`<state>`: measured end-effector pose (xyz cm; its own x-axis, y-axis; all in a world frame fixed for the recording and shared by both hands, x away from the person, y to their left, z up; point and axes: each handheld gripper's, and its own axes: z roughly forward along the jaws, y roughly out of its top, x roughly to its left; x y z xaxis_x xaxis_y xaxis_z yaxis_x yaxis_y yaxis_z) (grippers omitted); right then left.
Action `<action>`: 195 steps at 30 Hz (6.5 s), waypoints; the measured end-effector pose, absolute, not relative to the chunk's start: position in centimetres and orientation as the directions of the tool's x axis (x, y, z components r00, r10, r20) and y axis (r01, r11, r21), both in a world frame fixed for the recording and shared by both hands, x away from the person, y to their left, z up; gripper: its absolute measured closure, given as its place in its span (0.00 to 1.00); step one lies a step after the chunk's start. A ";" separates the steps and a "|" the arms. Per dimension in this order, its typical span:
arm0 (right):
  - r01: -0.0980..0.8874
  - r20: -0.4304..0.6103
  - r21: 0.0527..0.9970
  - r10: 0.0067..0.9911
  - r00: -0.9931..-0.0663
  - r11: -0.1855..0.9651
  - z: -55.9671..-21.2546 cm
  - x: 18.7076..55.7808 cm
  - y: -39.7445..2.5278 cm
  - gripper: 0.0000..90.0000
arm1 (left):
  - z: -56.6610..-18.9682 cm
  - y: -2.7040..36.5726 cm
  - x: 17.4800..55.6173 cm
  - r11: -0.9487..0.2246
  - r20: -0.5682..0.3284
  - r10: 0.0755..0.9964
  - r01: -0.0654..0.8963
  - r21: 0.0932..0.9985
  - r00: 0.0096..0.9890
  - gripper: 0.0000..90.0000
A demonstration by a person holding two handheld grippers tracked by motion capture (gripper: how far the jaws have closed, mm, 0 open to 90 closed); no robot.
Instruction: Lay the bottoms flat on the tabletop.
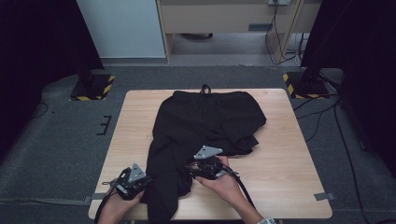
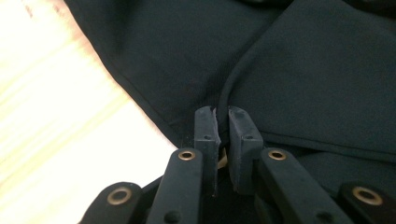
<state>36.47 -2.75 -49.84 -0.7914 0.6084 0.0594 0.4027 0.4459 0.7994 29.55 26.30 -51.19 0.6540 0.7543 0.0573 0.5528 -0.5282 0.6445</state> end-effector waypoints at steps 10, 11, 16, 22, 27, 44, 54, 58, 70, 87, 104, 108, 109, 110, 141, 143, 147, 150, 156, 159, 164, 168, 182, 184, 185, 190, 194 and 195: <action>0.378 0.002 0.770 0.590 -0.807 0.514 -50.9 37.2 -0.2 0.50 | -50.6 28.3 28.6 -0.468 0.054 0.801 0.568 0.678 0.596 0.86; 0.382 -0.013 0.751 0.591 -0.806 0.538 -51.3 37.2 -0.1 0.52 | -50.6 28.3 28.7 -0.457 0.054 0.808 0.566 0.686 0.587 0.82; 0.375 0.002 0.761 0.576 -0.817 0.530 -51.8 37.2 0.0 0.67 | -50.3 28.2 29.5 -0.382 0.050 0.838 0.520 0.764 0.543 0.54; 0.354 -0.037 0.725 0.547 -0.837 0.591 -52.5 37.2 0.2 0.91 | -51.1 27.9 31.8 -0.363 0.027 0.856 0.564 0.741 0.516 0.53; 0.352 -0.022 0.745 0.548 -0.836 0.566 -52.2 36.4 -1.3 0.97 | -51.7 27.7 31.6 -0.408 0.029 0.835 0.582 0.703 0.550 0.59; 0.375 0.015 0.813 0.628 -0.778 0.445 -48.8 34.7 -8.0 0.71 | -51.2 27.5 30.2 -0.438 0.061 0.822 0.560 0.703 0.566 0.60; 0.390 0.046 0.809 0.614 -0.788 0.440 -48.6 36.1 -3.6 0.65 | -51.5 27.0 30.3 -0.455 0.057 0.811 0.567 0.687 0.582 0.61; 0.409 0.019 0.771 0.625 -0.780 0.488 -50.6 36.6 -2.0 0.60 | -51.9 27.0 30.4 -0.468 0.055 0.811 0.589 0.659 0.582 0.61; 0.424 0.032 0.730 0.593 -0.805 0.537 -53.2 35.0 -2.6 0.45 | -51.6 27.9 28.3 -0.490 0.063 0.804 0.600 0.632 0.591 0.69; 0.430 0.049 0.739 0.596 -0.802 0.518 -53.0 36.4 -2.7 0.27 | -52.6 27.0 35.0 -0.379 0.038 0.867 0.609 0.696 0.496 0.38; 0.363 0.015 0.749 0.533 -0.846 0.555 -53.2 35.5 -1.3 0.90 | -52.1 26.1 34.1 -0.419 0.023 0.835 0.608 0.674 0.550 0.92; 0.360 0.021 0.747 0.522 -0.853 0.559 -53.2 35.2 -0.9 0.97 | -52.0 26.5 33.8 -0.426 0.028 0.834 0.610 0.669 0.551 0.95; 0.356 0.022 0.747 0.515 -0.857 0.562 -53.2 35.2 -0.8 0.98 | -52.0 26.5 33.7 -0.426 0.025 0.833 0.611 0.667 0.553 0.95; 0.356 0.028 0.747 0.508 -0.861 0.561 -53.1 35.1 -0.7 0.98 | -51.9 26.6 33.5 -0.429 0.026 0.830 0.609 0.667 0.557 0.95; 0.374 0.120 0.803 0.488 -0.864 0.464 -50.8 33.5 -3.3 0.64 | -51.8 27.0 30.8 -0.491 0.097 0.810 0.580 0.650 0.578 0.55; 0.390 0.119 0.805 0.523 -0.844 0.447 -50.4 34.0 -4.3 0.63 | -51.9 27.1 31.2 -0.480 0.093 0.817 0.581 0.657 0.569 0.49; 0.414 0.079 0.800 0.607 -0.791 0.435 -50.2 35.3 -5.5 0.60 | -52.0 27.2 31.4 -0.463 0.072 0.822 0.590 0.661 0.564 0.49; 0.410 0.049 0.801 0.634 -0.772 0.437 -50.1 36.3 -5.3 0.55 | -52.0 27.1 31.4 -0.449 0.032 0.818 0.602 0.661 0.575 0.60; 0.425 0.034 0.788 0.657 -0.753 0.446 -50.5 38.1 -3.7 0.52 | -51.7 26.8 30.8 -0.485 0.006 0.780 0.598 0.639 0.626 0.84; 0.446 0.022 0.738 0.642 -0.767 0.507 -51.7 38.5 -3.2 0.73 | -51.5 26.8 30.2 -0.503 0.002 0.765 0.596 0.626 0.644 0.89; 0.453 0.035 0.720 0.624 -0.781 0.526 -52.6 37.6 -4.3 0.93 | -51.4 26.7 29.7 -0.518 0.001 0.752 0.590 0.620 0.659 0.88; 0.451 0.038 0.717 0.617 -0.786 0.532 -52.7 37.2 -6.2 0.97 | -51.4 26.2 29.9 -0.527 0.014 0.740 0.567 0.633 0.672 0.86; 0.441 0.042 0.723 0.603 -0.797 0.532 -52.9 36.5 -9.2 0.94 | -49.8 26.2 34.7 -0.401 0.078 0.836 0.508 0.762 0.544 0.68; 0.429 0.032 0.724 0.595 -0.803 0.540 -52.9 36.6 -8.8 0.94 | -50.2 25.8 36.5 -0.391 0.070 0.841 0.513 0.764 0.537 0.68; 0.430 0.033 0.723 0.595 -0.803 0.540 -52.9 36.6 -8.8 0.94 | -50.5 25.7 37.1 -0.395 0.075 0.842 0.516 0.760 0.534 0.68; 0.425 0.034 0.729 0.593 -0.805 0.536 -53.0 36.6 -8.7 0.94 | -51.9 25.3 38.8 -0.411 0.088 0.851 0.552 0.725 0.518 0.70; 0.424 0.034 0.731 0.592 -0.806 0.535 -53.0 36.6 -8.7 0.94 | -51.2 25.4 39.6 -0.363 0.060 0.866 0.540 0.759 0.497 0.74; 0.423 0.034 0.730 0.591 -0.806 0.536 -53.0 36.6 -8.7 0.94 | -51.0 25.5 40.0 -0.348 0.044 0.871 0.550 0.759 0.490 0.74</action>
